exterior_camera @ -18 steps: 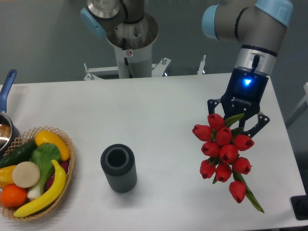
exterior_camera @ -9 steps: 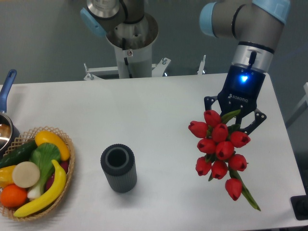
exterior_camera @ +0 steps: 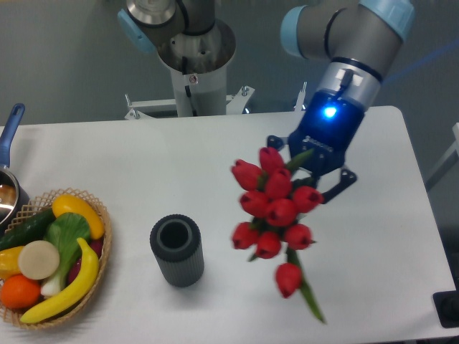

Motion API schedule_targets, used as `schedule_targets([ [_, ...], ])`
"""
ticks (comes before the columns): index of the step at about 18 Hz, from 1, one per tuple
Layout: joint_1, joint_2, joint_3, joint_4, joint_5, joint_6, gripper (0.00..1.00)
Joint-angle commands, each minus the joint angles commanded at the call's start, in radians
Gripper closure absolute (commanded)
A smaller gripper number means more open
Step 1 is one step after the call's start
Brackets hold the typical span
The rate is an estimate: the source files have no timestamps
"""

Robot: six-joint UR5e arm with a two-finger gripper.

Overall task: Insert the flowers into the vase
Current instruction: 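Swing the tulips over the black vase, stems pointing into its opening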

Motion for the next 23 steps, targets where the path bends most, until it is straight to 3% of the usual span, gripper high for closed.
schedule_targets([
  [4, -0.018, -0.003, -0.040, 0.003, -0.199, 0.072, 0.62],
  [6, -0.022, 0.003, -0.109, 0.003, -0.264, 0.144, 0.62],
  [11, -0.055, 0.012, -0.190, 0.002, -0.290, 0.195, 0.62],
  [23, -0.100, 0.008, -0.221, 0.002, -0.295, 0.196, 0.62],
])
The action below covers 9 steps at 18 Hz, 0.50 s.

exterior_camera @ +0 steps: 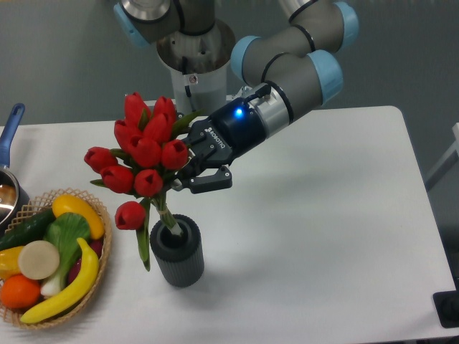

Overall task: Insert the flowers into the vase
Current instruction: 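Swing the tulips over the black vase, stems pointing into its opening, then lower the tulip stems down into the black vase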

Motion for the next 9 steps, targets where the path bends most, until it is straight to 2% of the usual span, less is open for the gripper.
schedule_targets([
  [9, -0.002, -0.044, -0.025, 0.000, 0.003, 0.003, 0.61],
])
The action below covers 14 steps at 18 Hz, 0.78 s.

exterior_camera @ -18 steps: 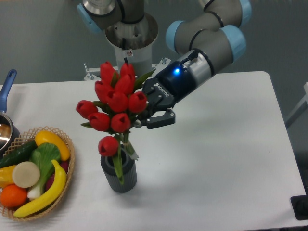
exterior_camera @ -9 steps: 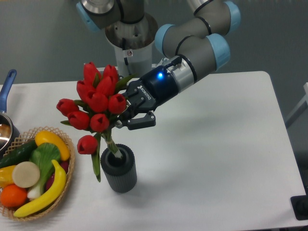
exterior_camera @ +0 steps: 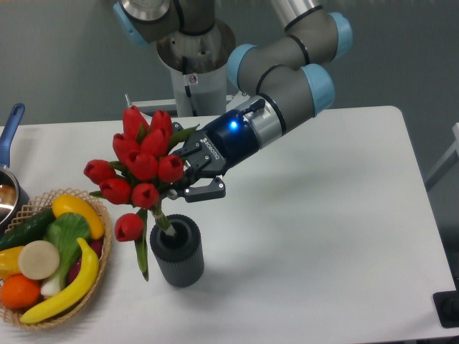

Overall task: Insert the flowers into the vase
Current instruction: 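Lower the tulip stems down into the black vase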

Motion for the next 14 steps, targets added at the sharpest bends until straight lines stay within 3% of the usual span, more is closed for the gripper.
schedule_targets([
  [9, 0.000, -0.068, 0.000, -0.002, 0.014, 0.006, 0.61],
  [14, 0.005, -0.087, -0.002, 0.000, 0.075, 0.006, 0.61],
])
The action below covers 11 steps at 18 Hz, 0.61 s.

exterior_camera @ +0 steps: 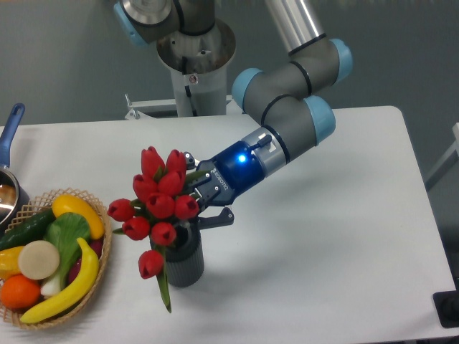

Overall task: Insert the flowers into the vase
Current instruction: 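Lower the tulip stems down into the black vase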

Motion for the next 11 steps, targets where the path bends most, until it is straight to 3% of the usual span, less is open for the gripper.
schedule_targets([
  [11, 0.006, -0.028, -0.043, 0.000, 0.034, 0.051, 0.61],
])
